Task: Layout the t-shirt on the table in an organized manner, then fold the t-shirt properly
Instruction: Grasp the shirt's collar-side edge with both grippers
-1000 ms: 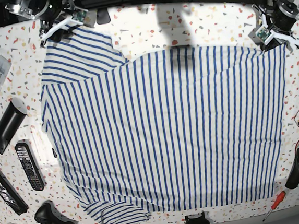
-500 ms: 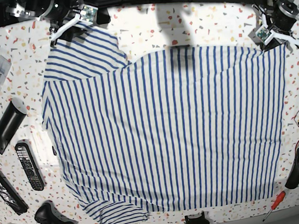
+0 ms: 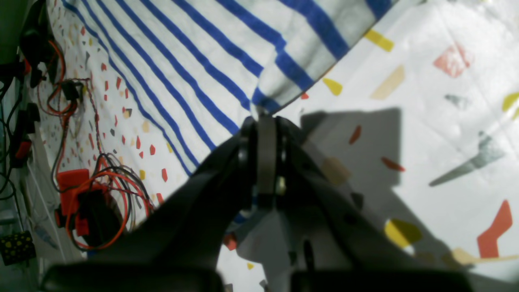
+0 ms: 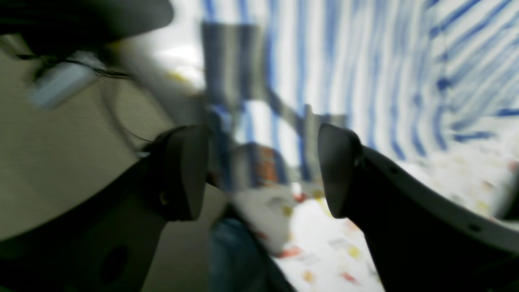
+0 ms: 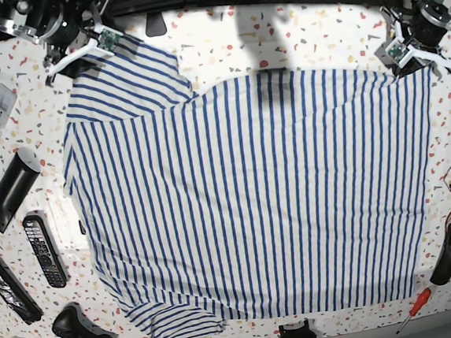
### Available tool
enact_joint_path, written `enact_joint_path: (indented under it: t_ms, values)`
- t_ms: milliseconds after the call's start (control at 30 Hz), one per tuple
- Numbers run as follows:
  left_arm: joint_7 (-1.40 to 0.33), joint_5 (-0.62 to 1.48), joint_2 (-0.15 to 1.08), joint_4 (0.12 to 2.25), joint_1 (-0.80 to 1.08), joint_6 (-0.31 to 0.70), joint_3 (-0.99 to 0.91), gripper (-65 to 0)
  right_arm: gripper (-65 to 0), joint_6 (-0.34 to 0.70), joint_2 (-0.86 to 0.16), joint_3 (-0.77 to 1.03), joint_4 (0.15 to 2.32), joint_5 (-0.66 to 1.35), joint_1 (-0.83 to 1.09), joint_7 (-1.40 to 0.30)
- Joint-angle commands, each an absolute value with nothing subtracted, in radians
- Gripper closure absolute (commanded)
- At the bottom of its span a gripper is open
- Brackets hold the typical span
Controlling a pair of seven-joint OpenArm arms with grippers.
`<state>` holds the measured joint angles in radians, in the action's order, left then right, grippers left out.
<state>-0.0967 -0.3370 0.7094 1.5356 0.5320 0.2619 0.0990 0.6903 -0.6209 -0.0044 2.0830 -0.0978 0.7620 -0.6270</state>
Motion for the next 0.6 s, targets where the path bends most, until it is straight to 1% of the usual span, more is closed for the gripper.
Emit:
enact_joint_path:
  t_ms: [0, 200, 367, 567]
  values:
    - [-0.155, -0.347, 0.718, 1.526, 0.543, 0.298, 0.102, 0.0, -40.4, 0.698, -0.632, -0.001, 2.098, -0.066, 0.763, -0.608]
    - [-0.155, -0.347, 0.718, 1.526, 0.543, 0.298, 0.102, 0.0, -40.4, 0.698, -0.632, 0.0, 2.084, -0.053, 0.762, -0.602]
    - [-0.155, -0.347, 0.718, 1.526, 0.543, 0.298, 0.102, 0.0, -40.4, 0.686, -0.632, 0.0, 2.027, -0.168, 0.761, -0.538]
    - [-0.155, -0.347, 0.718, 1.526, 0.543, 0.298, 0.102, 0.0, -40.3, 0.676, -0.632, 0.0, 2.02, -0.181, 0.759, -0.522]
